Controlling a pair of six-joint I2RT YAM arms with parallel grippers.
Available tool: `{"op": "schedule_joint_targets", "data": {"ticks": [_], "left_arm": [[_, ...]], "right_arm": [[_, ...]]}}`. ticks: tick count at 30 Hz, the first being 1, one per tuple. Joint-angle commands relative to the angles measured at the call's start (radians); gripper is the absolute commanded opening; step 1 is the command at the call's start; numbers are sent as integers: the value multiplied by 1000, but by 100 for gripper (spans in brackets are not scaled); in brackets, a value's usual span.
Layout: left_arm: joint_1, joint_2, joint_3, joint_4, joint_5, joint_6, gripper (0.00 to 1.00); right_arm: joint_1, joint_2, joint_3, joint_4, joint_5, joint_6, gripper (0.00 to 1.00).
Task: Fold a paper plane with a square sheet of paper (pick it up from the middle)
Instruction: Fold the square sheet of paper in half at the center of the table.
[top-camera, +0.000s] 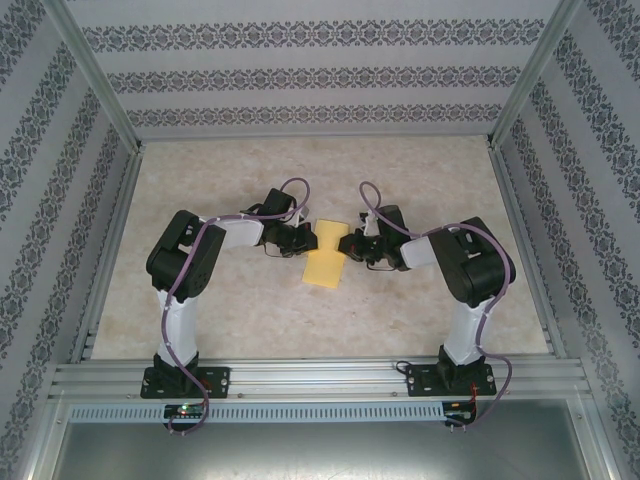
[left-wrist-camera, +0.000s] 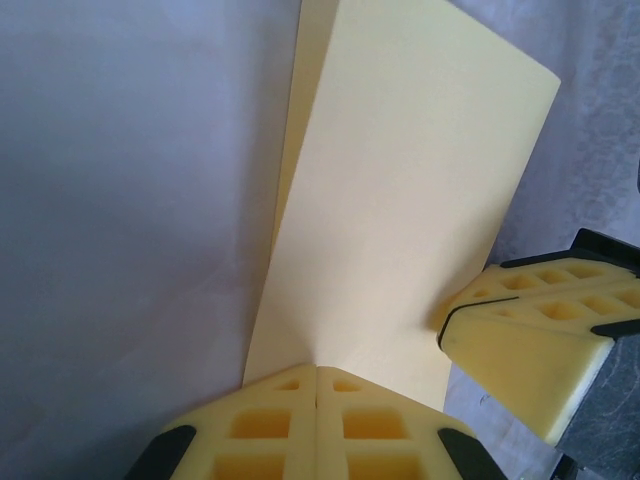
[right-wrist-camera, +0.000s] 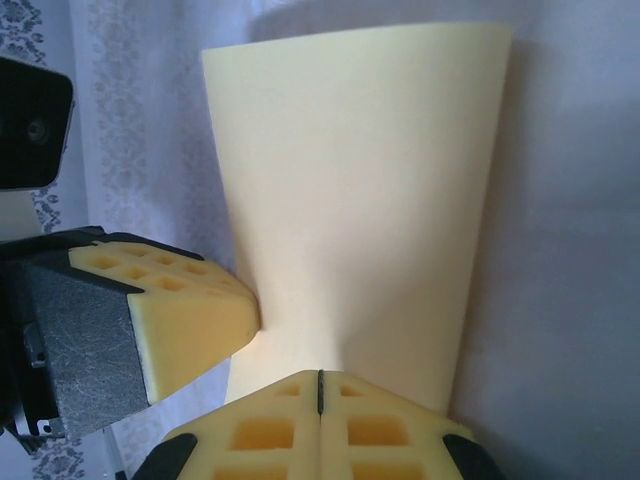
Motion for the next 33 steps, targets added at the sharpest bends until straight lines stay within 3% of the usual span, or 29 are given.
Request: {"op": "schedule_joint_targets", "data": {"ticks": [1, 15, 25, 33], "left_arm": [[-12, 44, -7, -102, -61, 33, 0], [-12, 44, -9, -101, -60, 32, 0], [-13, 40, -6, -111, -61, 38, 0], [-13, 40, -6, -109, -58, 36, 0]], "right_arm": [[-12, -43, 69, -63, -9, -25, 0], [-44, 78, 50, -20, -3, -27, 0], [-54, -9, 143, -146, -20, -47, 0], [-72, 50, 201, -165, -36, -22, 0]]}}
